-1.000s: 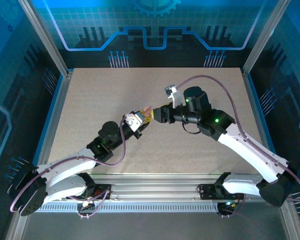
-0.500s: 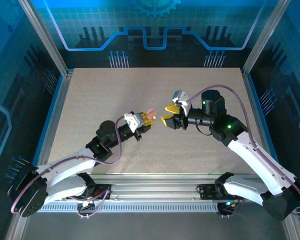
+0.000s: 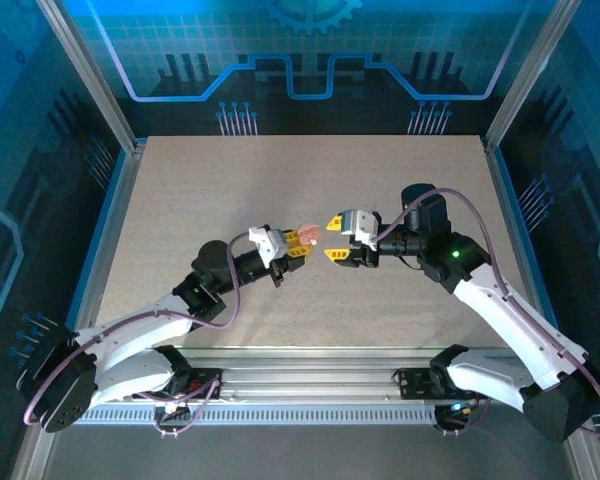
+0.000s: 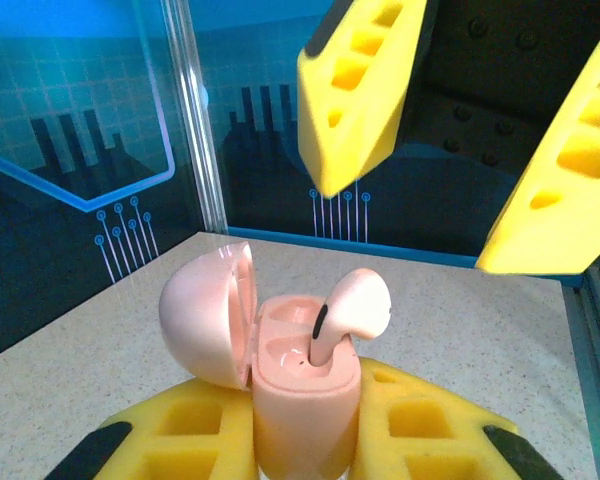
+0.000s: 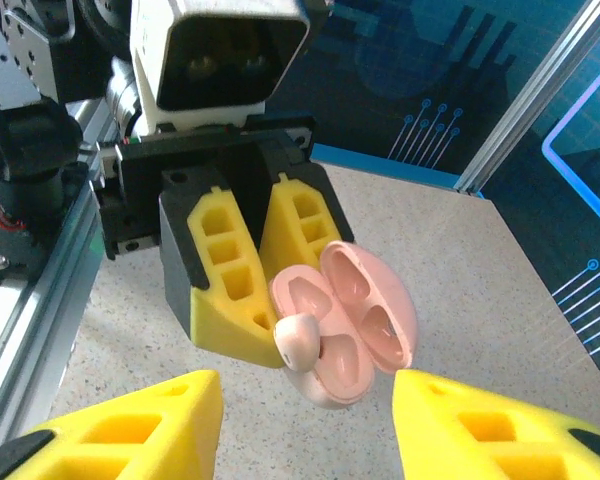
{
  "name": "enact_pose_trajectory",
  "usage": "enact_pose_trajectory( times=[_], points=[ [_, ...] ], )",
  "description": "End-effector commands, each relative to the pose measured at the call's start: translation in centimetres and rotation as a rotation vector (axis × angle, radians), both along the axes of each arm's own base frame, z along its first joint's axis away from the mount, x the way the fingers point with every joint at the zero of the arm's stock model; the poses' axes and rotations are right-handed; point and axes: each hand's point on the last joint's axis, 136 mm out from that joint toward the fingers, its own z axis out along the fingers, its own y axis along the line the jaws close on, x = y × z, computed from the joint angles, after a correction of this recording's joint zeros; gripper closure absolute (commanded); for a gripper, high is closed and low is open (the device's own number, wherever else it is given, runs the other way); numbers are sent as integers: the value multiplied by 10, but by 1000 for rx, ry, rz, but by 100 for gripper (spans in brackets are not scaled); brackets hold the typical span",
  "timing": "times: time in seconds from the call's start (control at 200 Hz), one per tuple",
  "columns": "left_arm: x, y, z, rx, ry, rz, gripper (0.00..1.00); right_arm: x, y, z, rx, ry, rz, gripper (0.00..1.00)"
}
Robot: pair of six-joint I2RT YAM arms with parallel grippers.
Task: Insert the wireless bluetooth earbuds into the charging case
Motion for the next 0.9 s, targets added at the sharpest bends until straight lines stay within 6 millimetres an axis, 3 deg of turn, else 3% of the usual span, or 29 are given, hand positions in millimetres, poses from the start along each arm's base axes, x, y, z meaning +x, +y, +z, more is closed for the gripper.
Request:
enact_pose_trajectory(
  times=[0.0, 0.895],
  points=[
    [-2, -2, 23, -47, -54, -24, 83, -2, 5, -6, -19, -15, 27, 53],
    [6, 3, 22, -40, -74, 35, 82, -20, 29, -6, -50, -4, 137, 64]
  ],
)
